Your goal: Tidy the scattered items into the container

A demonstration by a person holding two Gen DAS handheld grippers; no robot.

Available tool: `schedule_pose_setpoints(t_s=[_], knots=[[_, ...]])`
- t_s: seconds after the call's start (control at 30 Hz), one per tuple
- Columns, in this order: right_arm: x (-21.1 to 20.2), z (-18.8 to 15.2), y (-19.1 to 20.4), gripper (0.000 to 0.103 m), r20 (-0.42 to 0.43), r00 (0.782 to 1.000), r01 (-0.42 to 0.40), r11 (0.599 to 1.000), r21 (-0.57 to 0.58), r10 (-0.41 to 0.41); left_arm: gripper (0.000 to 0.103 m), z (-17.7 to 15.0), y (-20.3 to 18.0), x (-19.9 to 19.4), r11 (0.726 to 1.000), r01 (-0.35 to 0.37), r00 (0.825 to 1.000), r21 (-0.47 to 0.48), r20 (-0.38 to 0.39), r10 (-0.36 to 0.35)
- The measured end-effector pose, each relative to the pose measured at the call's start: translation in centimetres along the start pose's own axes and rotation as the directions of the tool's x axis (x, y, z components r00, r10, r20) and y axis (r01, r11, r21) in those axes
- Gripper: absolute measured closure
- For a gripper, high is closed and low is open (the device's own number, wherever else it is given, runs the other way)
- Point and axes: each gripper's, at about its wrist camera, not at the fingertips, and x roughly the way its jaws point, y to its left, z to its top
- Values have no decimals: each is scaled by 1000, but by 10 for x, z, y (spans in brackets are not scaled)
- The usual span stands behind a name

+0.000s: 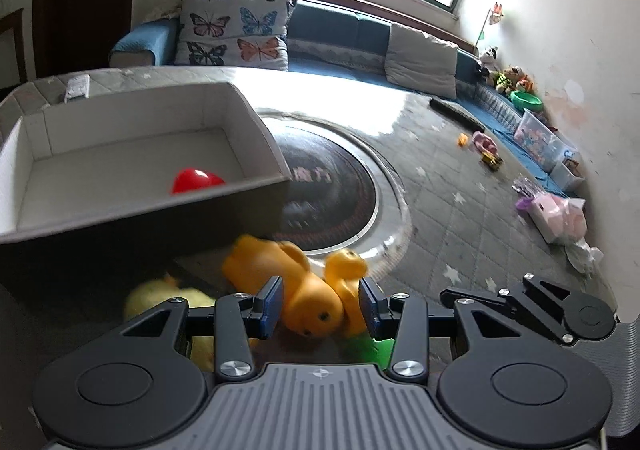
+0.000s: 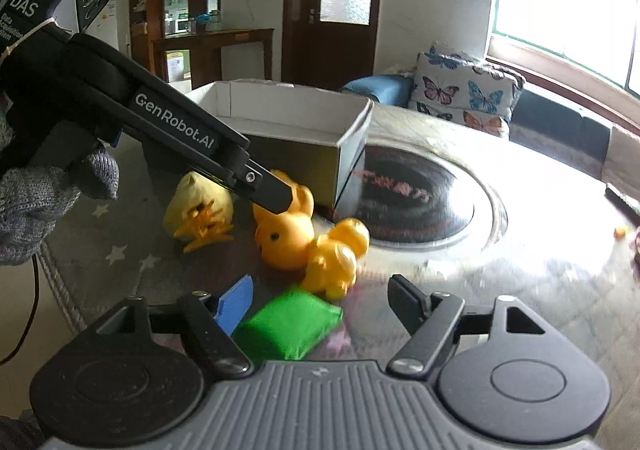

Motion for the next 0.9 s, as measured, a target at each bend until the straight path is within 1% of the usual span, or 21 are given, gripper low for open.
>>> schedule_pose_setpoints(t_s=[0.13, 0.33, 0.47, 0.6, 0.73, 0.9], knots=[[3, -8, 3, 26, -21, 1000, -12, 999, 29, 13, 59, -9, -6, 5, 1000, 13, 1000, -4, -26, -13], [9, -22, 12, 26, -51, 999, 3, 999, 41, -1, 59, -19, -7, 11, 1000, 12, 998, -26, -55, -13], [7, -26, 13, 28, -57, 998, 23, 1000, 21, -22, 59, -20, -6, 13, 999, 16, 998, -38, -60, -18], [-1, -29, 10, 28, -55, 996, 71, 997, 13, -70, 59, -21, -6, 14, 999, 23, 998, -48, -65, -26], [-10, -31, 1, 28, -59, 989, 137, 990, 27, -136, 59, -21, -5, 17, 997, 28, 997, -66, -69, -32], [-21, -26, 0, 28, -29, 994, 109, 992, 61, -107, 59, -22, -5, 23, 995, 34, 996, -90, -81, -41]])
